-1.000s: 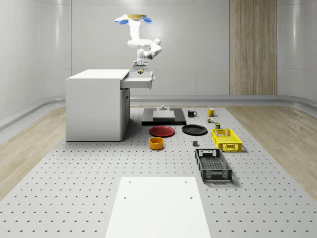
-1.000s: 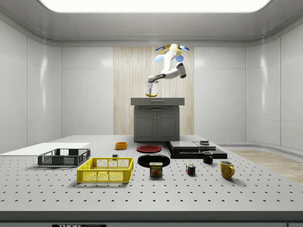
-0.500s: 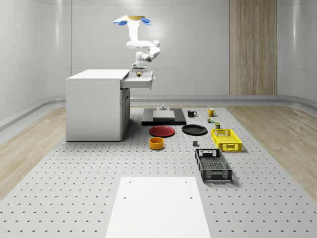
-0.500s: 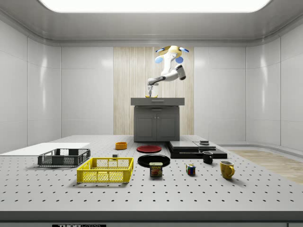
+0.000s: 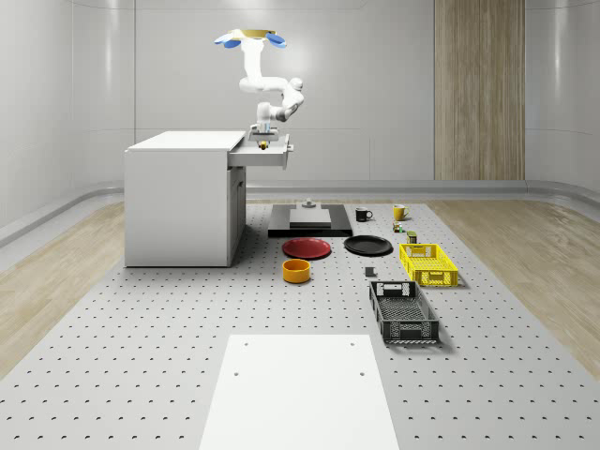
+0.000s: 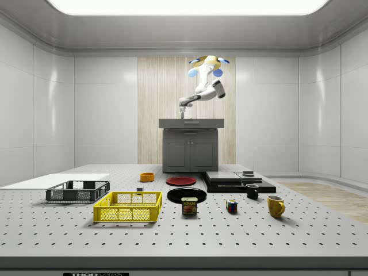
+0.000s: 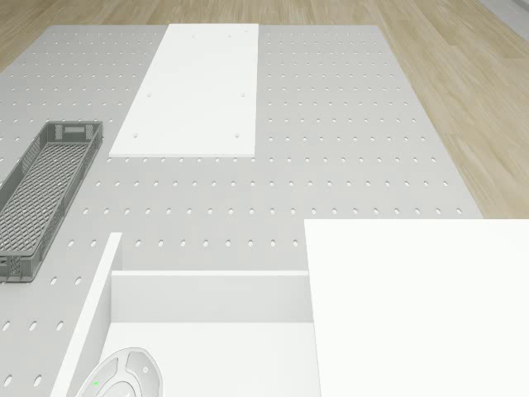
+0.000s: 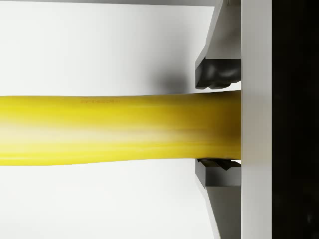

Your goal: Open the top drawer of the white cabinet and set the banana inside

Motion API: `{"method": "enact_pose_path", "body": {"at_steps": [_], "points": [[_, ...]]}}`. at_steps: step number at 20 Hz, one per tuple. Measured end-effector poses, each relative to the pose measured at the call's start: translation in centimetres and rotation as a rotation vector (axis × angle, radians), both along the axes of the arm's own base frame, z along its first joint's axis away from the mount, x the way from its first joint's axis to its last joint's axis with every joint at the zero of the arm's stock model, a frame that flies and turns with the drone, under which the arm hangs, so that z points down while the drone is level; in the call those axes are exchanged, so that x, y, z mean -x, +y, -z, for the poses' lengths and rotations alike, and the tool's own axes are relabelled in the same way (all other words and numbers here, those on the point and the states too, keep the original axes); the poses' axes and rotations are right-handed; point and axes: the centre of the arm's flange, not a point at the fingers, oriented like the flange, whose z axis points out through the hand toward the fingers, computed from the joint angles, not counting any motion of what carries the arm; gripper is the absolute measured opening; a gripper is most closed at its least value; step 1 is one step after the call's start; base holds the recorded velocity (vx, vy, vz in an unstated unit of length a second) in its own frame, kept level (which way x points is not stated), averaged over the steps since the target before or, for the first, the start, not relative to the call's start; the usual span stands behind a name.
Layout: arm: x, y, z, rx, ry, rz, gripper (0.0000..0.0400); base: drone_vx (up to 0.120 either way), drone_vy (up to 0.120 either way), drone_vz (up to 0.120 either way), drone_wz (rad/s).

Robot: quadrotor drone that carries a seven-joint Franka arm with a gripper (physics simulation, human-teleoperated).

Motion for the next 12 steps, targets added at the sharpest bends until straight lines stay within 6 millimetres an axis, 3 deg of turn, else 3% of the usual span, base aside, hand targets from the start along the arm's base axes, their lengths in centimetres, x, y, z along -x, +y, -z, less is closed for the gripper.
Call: {"method": "enact_pose_path", "body": {"at_steps": [2,4,6,12], "points": [[0.0,0.0,-0.5,0.0,0.0,0.0,0.0208,0.0,0.0,0.0,0.0],[0.0,0.0,-0.8,-0.003,0.001,-0.008,0.0283,0.0,0.0,0.0,0.0],[0.0,0.0,-0.8,-0.005,0.002,-0.015,0.0329,0.0,0.0,0.0,0.0],[0.0,0.0,1.1,-0.008,0.003,-0.025,0.0384,0.0,0.0,0.0,0.0]]}}
